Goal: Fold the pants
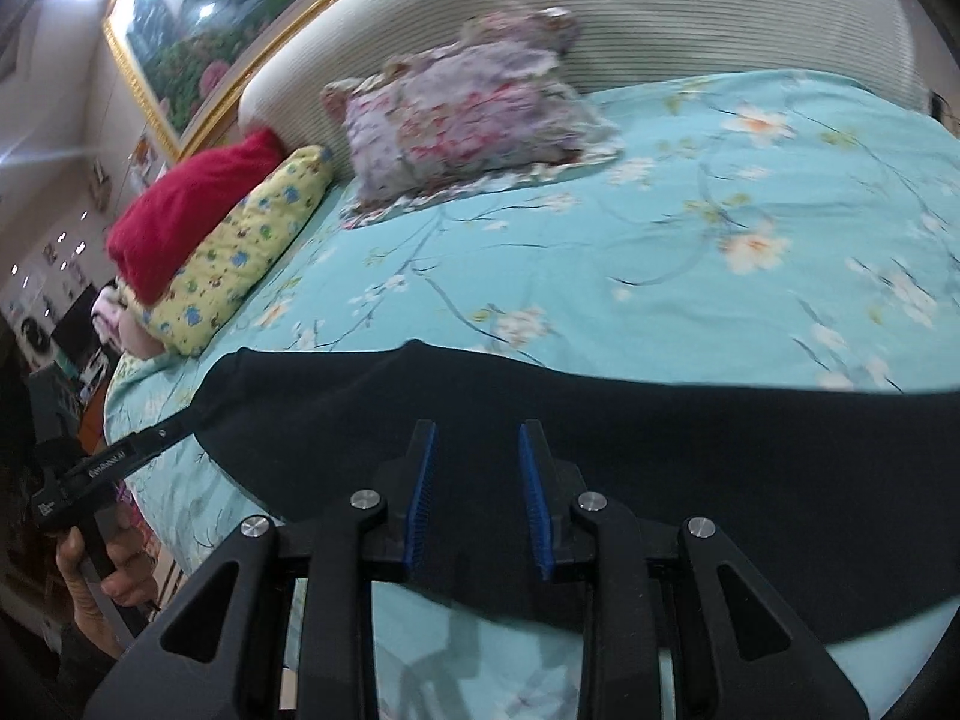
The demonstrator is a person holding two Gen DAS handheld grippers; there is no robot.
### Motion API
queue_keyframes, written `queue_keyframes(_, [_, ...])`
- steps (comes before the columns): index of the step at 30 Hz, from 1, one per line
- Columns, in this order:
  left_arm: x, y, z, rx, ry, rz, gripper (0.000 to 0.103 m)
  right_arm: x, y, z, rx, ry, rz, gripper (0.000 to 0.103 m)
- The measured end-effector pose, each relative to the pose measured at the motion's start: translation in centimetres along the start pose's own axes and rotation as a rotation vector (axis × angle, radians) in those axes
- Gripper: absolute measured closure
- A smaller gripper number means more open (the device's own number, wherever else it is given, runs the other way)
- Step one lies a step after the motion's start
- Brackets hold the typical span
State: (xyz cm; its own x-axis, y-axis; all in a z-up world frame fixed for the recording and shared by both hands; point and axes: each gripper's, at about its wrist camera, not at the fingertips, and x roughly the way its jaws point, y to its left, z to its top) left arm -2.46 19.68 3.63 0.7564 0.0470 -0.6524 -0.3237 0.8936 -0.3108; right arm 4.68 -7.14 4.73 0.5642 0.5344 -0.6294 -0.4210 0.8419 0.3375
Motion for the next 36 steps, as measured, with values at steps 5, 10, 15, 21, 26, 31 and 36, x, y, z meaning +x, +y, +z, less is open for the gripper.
queue_keyframes(5, [0.5, -3.3, -0.9, 0.053, 0.023, -0.038, 0.048, -3.1, -2.4, -1.1, 0.065, -0.053, -0.030, 0.067])
queue_keyframes(10, [0.6, -6.4, -1.6, 0.111, 0.045, -0.083, 0.045, -5.2, -3.6, -2.0, 0.099, -0.083, -0.043, 0.066])
queue_keyframes(15, [0.7, -8.9, -2.2, 0.155, 0.057, -0.119, 0.041, -6.4, -3.8, -3.2, 0.098, -0.100, -0.051, 0.052])
queue_keyframes(21, [1.3, -12.3, -3.5, 0.218, 0.097, -0.170, 0.041, -8.0, -5.0, -4.5, 0.126, -0.124, -0.072, 0.051])
queue_keyframes(26, [1.7, -15.0, -4.0, 0.264, 0.109, -0.201, 0.040, -9.7, -6.9, -5.2, 0.172, -0.145, -0.101, 0.051])
queue_keyframes(31, [2.4, -17.5, -4.1, 0.316, 0.122, -0.224, 0.040, -11.2, -8.8, -6.1, 0.220, -0.165, -0.130, 0.051])
queue_keyframes(36, [3.5, -20.7, -4.0, 0.367, 0.149, -0.273, 0.038, -12.8, -11.2, -7.0, 0.286, -0.190, -0.155, 0.051])
